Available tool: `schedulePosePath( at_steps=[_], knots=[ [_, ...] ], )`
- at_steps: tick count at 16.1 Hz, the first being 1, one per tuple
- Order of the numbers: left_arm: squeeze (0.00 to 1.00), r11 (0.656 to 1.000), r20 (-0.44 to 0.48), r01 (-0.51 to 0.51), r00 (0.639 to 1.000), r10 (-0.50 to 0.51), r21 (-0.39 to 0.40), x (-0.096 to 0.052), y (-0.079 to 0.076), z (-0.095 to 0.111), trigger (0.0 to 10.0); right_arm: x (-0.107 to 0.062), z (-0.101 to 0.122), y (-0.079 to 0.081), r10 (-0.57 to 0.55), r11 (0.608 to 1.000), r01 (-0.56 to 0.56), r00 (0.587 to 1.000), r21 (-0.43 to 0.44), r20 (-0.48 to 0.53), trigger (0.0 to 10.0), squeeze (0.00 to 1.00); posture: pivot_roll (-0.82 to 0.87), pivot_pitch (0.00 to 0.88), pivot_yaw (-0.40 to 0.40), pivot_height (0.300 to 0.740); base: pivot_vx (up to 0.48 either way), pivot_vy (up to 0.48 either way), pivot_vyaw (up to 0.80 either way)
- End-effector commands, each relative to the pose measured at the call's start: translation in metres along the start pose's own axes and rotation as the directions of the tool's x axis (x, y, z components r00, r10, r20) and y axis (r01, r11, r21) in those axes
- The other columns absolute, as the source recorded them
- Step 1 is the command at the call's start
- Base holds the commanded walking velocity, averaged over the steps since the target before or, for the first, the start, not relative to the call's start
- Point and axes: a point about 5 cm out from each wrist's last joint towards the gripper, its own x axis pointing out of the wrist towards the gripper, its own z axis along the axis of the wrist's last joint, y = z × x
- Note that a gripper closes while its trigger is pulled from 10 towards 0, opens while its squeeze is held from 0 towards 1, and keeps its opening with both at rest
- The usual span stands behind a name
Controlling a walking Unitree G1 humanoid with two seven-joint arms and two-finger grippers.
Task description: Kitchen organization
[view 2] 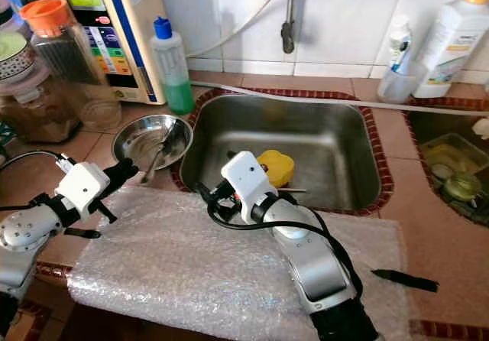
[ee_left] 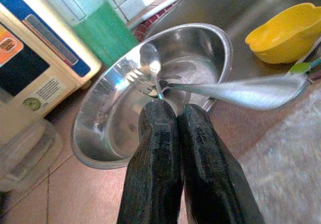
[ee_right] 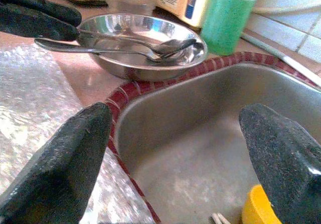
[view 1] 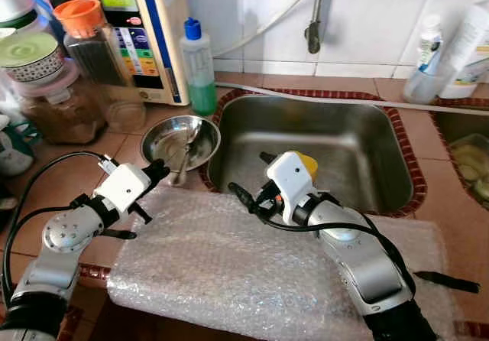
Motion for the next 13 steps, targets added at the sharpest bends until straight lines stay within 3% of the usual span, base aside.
schedulePosePath(
  at_steps=[1, 2, 3, 4, 9, 13],
  knots=[
    [0.0, 0.999, -0.018, 0.04, 0.999, -0.04, 0.0, 0.003, -0.006, -0.003, 1.6, -0.003, 0.006, 0.0, -0.02, 1.0, 0.02, 1.0, -0.001, 0.021, 10.0, 0.0, -0.28, 0.079, 0.086, 0.74, 0.0, 0.0, 0.0],
    [0.0, 0.999, -0.017, 0.044, 0.999, -0.044, 0.001, 0.005, -0.006, -0.003, 2.2, -0.004, 0.006, 0.0, -0.027, 1.0, 0.027, 0.999, 0.0, 0.019, 10.0, 0.0, -0.29, 0.082, 0.09, 0.74, 0.0, 0.0, 0.0],
    [0.0, 0.999, -0.015, 0.048, 0.999, -0.048, 0.006, 0.009, -0.004, -0.002, 9.3, -0.006, 0.005, -0.001, -0.044, 0.999, 0.044, 0.999, 0.002, 0.012, 10.0, 0.0, -0.3, 0.086, 0.097, 0.74, 0.0, 0.0, 0.0],
    [0.0, 0.999, -0.014, 0.052, 0.999, -0.052, 0.01, 0.009, -0.004, -0.001, 10.0, -0.007, 0.005, -0.001, -0.049, 0.999, 0.049, 0.999, 0.003, 0.01, 10.0, 0.0, -0.3, 0.086, 0.099, 0.74, 0.0, 0.0, 0.0],
    [0.0, 0.997, -0.014, 0.068, 0.998, -0.068, 0.033, 0.012, -0.003, -0.001, 10.0, -0.012, 0.002, -0.002, -0.081, 0.997, 0.081, 0.997, 0.013, -0.004, 10.0, 0.0, -0.31, 0.097, 0.107, 0.74, 0.0, 0.0, 0.0],
    [0.0, 0.996, -0.114, 0.062, 0.992, -0.054, 0.071, 0.0, 0.007, -0.014, 10.0, -0.011, -0.001, -0.026, -0.172, 0.985, 0.172, 0.985, 0.03, -0.013, 10.0, 0.0, -0.29, 0.096, 0.119, 0.74, 0.0, 0.0, 0.0]
  ],
)
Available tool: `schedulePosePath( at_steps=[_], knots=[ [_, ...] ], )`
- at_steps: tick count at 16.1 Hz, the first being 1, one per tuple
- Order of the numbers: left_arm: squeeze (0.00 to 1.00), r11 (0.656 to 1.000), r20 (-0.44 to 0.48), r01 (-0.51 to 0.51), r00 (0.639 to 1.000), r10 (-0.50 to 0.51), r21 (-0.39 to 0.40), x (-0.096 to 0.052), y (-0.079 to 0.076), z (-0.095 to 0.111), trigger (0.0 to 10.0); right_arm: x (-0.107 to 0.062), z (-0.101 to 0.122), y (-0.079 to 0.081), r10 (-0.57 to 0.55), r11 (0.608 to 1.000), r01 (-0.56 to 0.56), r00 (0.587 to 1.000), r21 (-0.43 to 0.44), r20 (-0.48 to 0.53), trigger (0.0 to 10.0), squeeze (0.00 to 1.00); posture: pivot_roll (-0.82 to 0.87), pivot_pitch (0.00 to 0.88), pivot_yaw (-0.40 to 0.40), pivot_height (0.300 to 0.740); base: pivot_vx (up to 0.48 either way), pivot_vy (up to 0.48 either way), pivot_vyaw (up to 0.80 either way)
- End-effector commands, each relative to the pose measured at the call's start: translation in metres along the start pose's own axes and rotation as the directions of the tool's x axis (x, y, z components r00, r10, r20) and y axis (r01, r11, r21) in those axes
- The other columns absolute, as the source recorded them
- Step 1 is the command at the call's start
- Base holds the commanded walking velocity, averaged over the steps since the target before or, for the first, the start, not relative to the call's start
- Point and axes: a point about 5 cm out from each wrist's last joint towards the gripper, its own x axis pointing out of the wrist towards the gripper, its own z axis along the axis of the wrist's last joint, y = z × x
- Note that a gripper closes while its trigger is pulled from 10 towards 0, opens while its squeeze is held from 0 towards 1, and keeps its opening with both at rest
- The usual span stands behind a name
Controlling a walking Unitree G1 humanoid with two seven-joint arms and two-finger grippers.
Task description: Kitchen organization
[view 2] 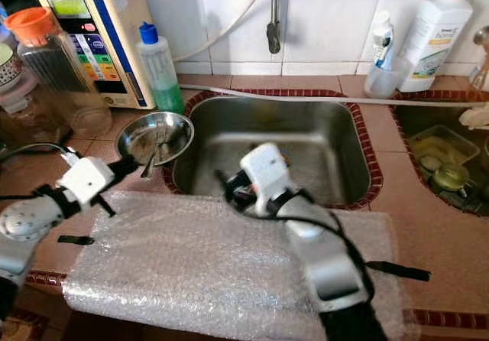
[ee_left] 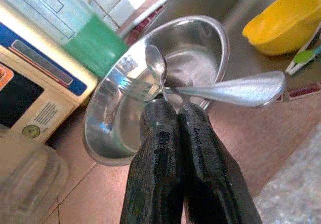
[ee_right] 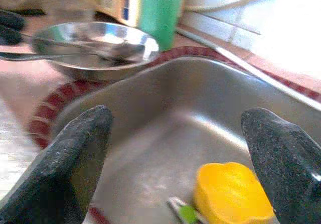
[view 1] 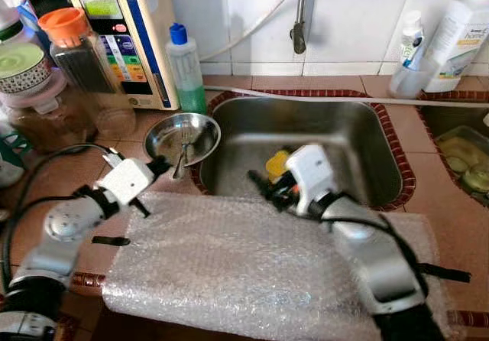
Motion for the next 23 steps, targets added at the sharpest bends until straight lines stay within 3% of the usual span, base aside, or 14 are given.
schedulePosePath(
  at_steps=[1, 3, 6, 14, 23],
  knots=[
    [0.0, 0.999, -0.087, 0.034, 0.996, -0.033, 0.004, -0.006, -0.003, -0.013, 10.0, 0.002, -0.001, -0.006, -0.027, 0.999, 0.027, 1.0, 0.017, 0.0, 10.0, 0.0, -0.29, 0.098, 0.121, 0.74, 0.0, 0.0, 0.0],
    [0.0, 0.999, -0.105, 0.033, 0.994, -0.032, 0.01, -0.008, 0.0, -0.016, 10.0, 0.002, -0.004, -0.012, -0.057, 0.998, 0.057, 0.998, 0.022, -0.006, 10.0, 0.0, -0.29, 0.099, 0.122, 0.74, 0.0, 0.0, 0.0],
    [0.0, 0.999, -0.135, 0.043, 0.99, -0.039, 0.025, -0.014, 0.005, -0.019, 10.0, 0.002, -0.007, -0.006, -0.015, 1.0, 0.015, 1.0, -0.014, -0.015, 10.0, 0.0, -0.28, 0.101, 0.121, 0.74, 0.0, 0.0, 0.0],
    [0.0, 0.998, -0.267, 0.047, 0.963, -0.034, 0.045, -0.06, 0.012, -0.04, 10.0, 0.014, -0.005, 0.003, 0.036, 0.999, -0.036, 0.999, -0.012, 0.009, 10.0, 0.0, -0.2, 0.094, 0.111, 0.74, 0.0, 0.0, 0.0],
    [0.0, 0.998, -0.32, 0.013, 0.948, 0.009, 0.064, -0.087, 0.02, -0.042, 10.0, 0.026, -0.005, 0.013, 0.083, 0.997, -0.083, 0.996, -0.005, 0.027, 10.0, 0.0, -0.13, 0.096, 0.104, 0.74, 0.0, 0.0, 0.0]
  ],
)
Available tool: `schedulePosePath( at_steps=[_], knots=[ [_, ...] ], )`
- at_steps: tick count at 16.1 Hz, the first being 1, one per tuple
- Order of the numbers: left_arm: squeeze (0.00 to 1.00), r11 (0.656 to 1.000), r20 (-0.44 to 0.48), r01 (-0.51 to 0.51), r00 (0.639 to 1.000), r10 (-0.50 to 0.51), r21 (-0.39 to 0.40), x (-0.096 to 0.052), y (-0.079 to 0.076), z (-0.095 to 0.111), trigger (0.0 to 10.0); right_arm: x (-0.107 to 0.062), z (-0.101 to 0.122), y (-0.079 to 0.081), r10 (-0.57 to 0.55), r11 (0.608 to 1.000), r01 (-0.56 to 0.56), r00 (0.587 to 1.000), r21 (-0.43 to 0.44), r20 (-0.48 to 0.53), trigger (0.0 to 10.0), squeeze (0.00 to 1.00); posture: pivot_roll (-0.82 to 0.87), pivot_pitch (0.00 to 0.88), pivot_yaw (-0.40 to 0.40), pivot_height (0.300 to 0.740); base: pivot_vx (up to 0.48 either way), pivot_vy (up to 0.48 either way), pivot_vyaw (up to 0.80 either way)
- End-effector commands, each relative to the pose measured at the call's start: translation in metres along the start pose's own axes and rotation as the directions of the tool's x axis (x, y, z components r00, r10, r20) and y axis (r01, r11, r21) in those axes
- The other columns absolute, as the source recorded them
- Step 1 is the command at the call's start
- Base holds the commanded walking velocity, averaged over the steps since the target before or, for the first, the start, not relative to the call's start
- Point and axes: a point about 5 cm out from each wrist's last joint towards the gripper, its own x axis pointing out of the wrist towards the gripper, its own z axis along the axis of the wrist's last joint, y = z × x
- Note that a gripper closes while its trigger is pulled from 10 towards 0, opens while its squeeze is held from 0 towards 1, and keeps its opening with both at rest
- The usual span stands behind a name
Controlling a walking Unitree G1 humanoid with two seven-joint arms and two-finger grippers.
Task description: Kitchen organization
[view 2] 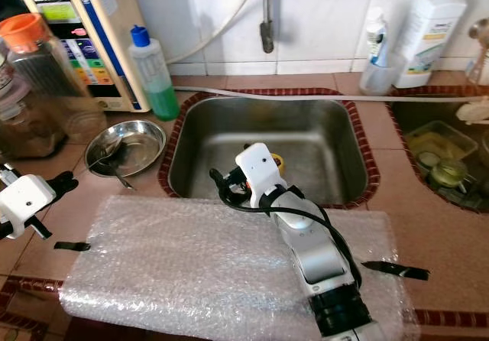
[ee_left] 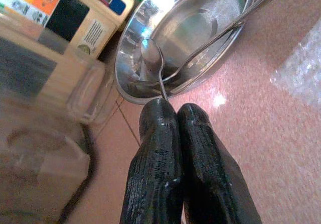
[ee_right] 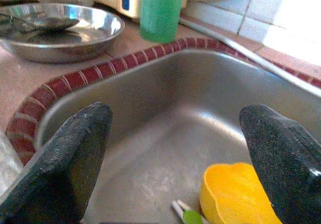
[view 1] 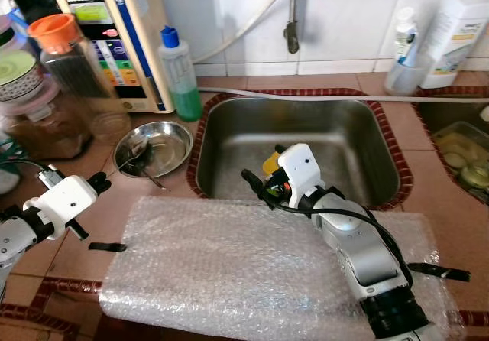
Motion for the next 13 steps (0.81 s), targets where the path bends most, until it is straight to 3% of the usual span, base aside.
schedulePosePath(
  at_steps=[1, 6, 9, 13],
  knots=[
    [0.0, 0.999, -0.076, 0.051, 0.996, -0.052, -0.017, -0.006, -0.007, -0.012, 10.0, 0.005, 0.004, 0.006, 0.031, 1.0, -0.031, 0.999, -0.006, 0.018, 10.0, 0.0, -0.13, 0.096, 0.104, 0.74, 0.0, 0.0, 0.0],
    [0.0, 0.998, 0.112, 0.027, 0.994, -0.02, -0.057, 0.009, -0.004, 0.025, 10.0, 0.006, 0.003, 0.003, 0.018, 1.0, -0.018, 1.0, -0.026, 0.017, 10.0, 0.0, -0.13, 0.092, 0.099, 0.74, 0.0, 0.0, 0.0],
    [0.0, 0.995, 0.188, 0.064, 0.981, -0.05, -0.07, 0.014, -0.006, 0.044, 10.0, 0.007, 0.002, -0.001, -0.001, 0.999, 0.001, 1.0, -0.032, 0.012, 10.0, 0.0, -0.13, 0.088, 0.097, 0.74, 0.0, 0.0, 0.0],
    [0.0, 0.994, 0.281, 0.008, 0.96, 0.022, -0.107, 0.013, 0.013, 0.071, 10.0, 0.014, 0.005, -0.005, -0.015, 0.999, 0.016, 1.0, -0.045, 0.026, 10.0, 0.0, -0.11, 0.069, 0.093, 0.74, 0.0, 0.0, 0.0]
  ],
)
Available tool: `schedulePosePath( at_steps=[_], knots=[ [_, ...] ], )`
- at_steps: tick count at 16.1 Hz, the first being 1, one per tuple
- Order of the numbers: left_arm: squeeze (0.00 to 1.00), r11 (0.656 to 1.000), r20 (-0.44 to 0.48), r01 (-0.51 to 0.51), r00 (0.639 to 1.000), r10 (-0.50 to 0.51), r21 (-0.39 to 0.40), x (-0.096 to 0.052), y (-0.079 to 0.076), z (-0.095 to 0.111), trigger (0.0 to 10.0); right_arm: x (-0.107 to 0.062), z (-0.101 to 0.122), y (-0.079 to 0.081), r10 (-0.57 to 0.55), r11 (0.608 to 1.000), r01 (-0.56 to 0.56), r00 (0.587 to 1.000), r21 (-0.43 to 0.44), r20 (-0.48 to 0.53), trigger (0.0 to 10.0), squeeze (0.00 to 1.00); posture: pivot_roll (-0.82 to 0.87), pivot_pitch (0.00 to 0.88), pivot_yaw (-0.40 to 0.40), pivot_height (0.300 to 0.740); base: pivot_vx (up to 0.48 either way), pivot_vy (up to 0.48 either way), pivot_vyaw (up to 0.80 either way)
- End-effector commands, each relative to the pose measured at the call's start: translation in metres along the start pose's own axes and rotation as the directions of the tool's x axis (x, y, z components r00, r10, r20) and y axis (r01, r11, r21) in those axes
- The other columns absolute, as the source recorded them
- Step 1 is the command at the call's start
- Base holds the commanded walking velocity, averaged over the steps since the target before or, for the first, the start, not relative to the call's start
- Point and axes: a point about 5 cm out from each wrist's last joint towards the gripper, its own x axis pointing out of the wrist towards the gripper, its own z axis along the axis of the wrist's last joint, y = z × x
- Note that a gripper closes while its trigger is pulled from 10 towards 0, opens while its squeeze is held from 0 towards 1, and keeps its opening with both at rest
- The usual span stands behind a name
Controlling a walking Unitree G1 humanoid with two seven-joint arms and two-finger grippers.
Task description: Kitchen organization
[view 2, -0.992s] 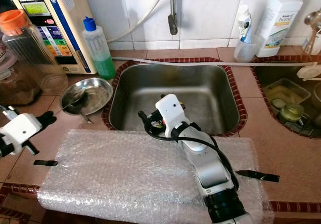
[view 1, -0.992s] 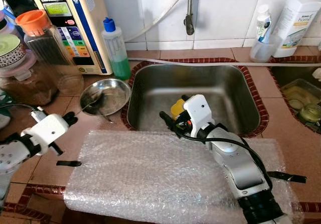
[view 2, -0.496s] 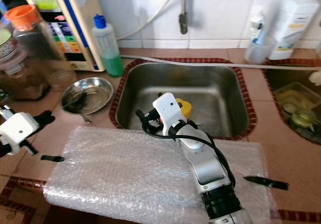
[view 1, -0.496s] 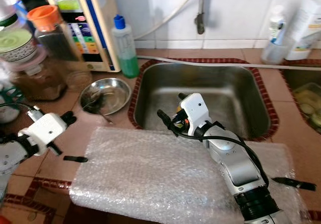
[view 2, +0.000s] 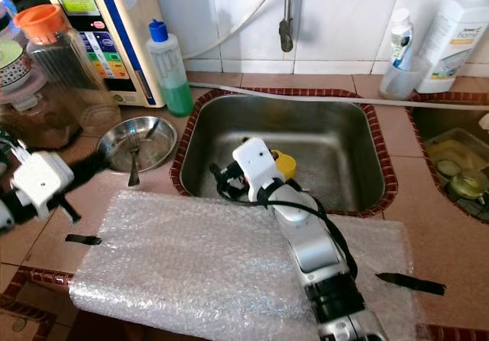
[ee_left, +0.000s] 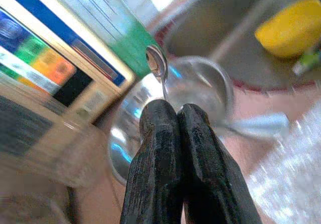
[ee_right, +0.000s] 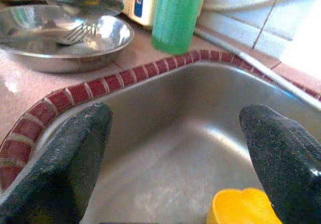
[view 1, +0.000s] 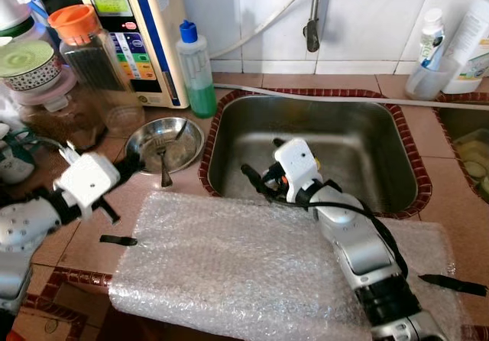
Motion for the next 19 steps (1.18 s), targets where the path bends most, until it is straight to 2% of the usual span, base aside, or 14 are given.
schedulePosePath(
  at_steps=[1, 2, 3, 4, 6, 7, 8, 9, 10, 12, 15, 19],
  knots=[
    [0.0, 0.999, 0.026, -0.034, 0.999, 0.035, -0.001, -0.002, 0.009, 0.008, 10.0, 0.004, 0.003, 0.001, 0.002, 1.0, -0.002, 1.0, -0.003, 0.015, 10.0, 0.0, -0.11, 0.066, 0.092, 0.74, 0.0, 0.0, 0.0],
    [0.0, 0.999, 0.035, -0.044, 0.998, 0.044, 0.001, -0.002, 0.011, 0.01, 10.0, 0.005, 0.005, 0.0, -0.004, 1.0, 0.004, 1.0, -0.003, 0.023, 10.0, 0.0, -0.11, 0.062, 0.091, 0.74, 0.0, 0.0, 0.0],
    [0.0, 0.999, 0.046, -0.049, 0.998, 0.05, -0.025, 0.0, 0.011, 0.012, 10.0, 0.006, 0.005, -0.001, -0.005, 1.0, 0.005, 1.0, -0.003, 0.025, 10.0, 0.0, -0.11, 0.059, 0.087, 0.74, 0.0, 0.0, 0.0],
    [0.0, 0.994, 0.08, -0.068, 0.994, 0.075, -0.083, 0.002, 0.013, 0.018, 10.0, 0.007, 0.004, -0.003, -0.008, 1.0, 0.008, 1.0, -0.006, 0.023, 10.0, 0.0, -0.11, 0.058, 0.086, 0.74, 0.0, 0.0, 0.0],
    [0.0, 0.992, 0.091, -0.071, 0.993, 0.081, -0.109, 0.003, 0.013, 0.02, 10.0, 0.008, 0.004, -0.003, -0.008, 1.0, 0.008, 1.0, -0.006, 0.025, 10.0, 0.0, -0.11, 0.058, 0.086, 0.74, 0.0, 0.0, 0.0],
    [0.0, 0.983, 0.143, -0.066, 0.985, 0.092, -0.174, 0.01, 0.011, 0.03, 10.0, 0.011, 0.008, -0.005, -0.014, 1.0, 0.013, 0.999, 0.02, 0.05, 10.0, 0.0, -0.11, 0.06, 0.084, 0.74, 0.0, 0.0, 0.0],
    [0.0, 0.982, 0.155, -0.052, 0.985, 0.08, -0.18, 0.013, 0.008, 0.032, 10.0, 0.012, 0.01, -0.004, -0.008, 1.0, 0.006, 0.998, 0.02, 0.062, 10.0, 0.0, -0.12, 0.06, 0.086, 0.74, 0.0, 0.0, 0.0],
    [0.0, 0.984, 0.158, -0.022, 0.986, 0.05, -0.174, 0.018, 0.002, 0.034, 10.0, 0.014, 0.013, -0.002, 0.019, 0.999, -0.017, 0.997, -0.028, 0.073, 10.0, 0.0, -0.12, 0.06, 0.086, 0.74, 0.0, 0.0, 0.0],
    [0.0, 0.985, 0.176, 0.039, 0.984, -0.009, -0.167, 0.027, -0.01, 0.04, 10.0, 0.016, 0.017, 0.003, 0.08, 0.989, -0.069, 0.994, -0.13, 0.081, 10.0, 0.0, -0.12, 0.061, 0.088, 0.74, 0.0, 0.0, 0.0],
    [0.0, 0.983, 0.198, 0.11, 0.977, -0.08, -0.144, 0.037, -0.021, 0.047, 10.0, 0.017, 0.02, 0.004, 0.122, 0.975, -0.105, 0.989, -0.194, 0.08, 10.0, 0.0, -0.12, 0.063, 0.09, 0.74, 0.0, 0.0, 0.0],
    [0.0, 0.975, 0.219, 0.184, 0.963, -0.154, -0.122, 0.048, -0.033, 0.058, 10.0, 0.019, 0.021, 0.003, 0.159, 0.934, -0.124, 0.984, -0.335, 0.079, 10.0, 0.0, -0.12, 0.068, 0.096, 0.74, 0.0, 0.0, 0.0],
    [0.0, 0.964, 0.226, 0.248, 0.948, -0.222, -0.093, 0.056, -0.042, 0.066, 10.0, 0.023, 0.027, 0.004, 0.178, 0.88, -0.112, 0.979, -0.461, 0.101, 10.0, 0.0, -0.13, 0.073, 0.102, 0.74, 0.0, 0.0, 0.0]
  ],
)
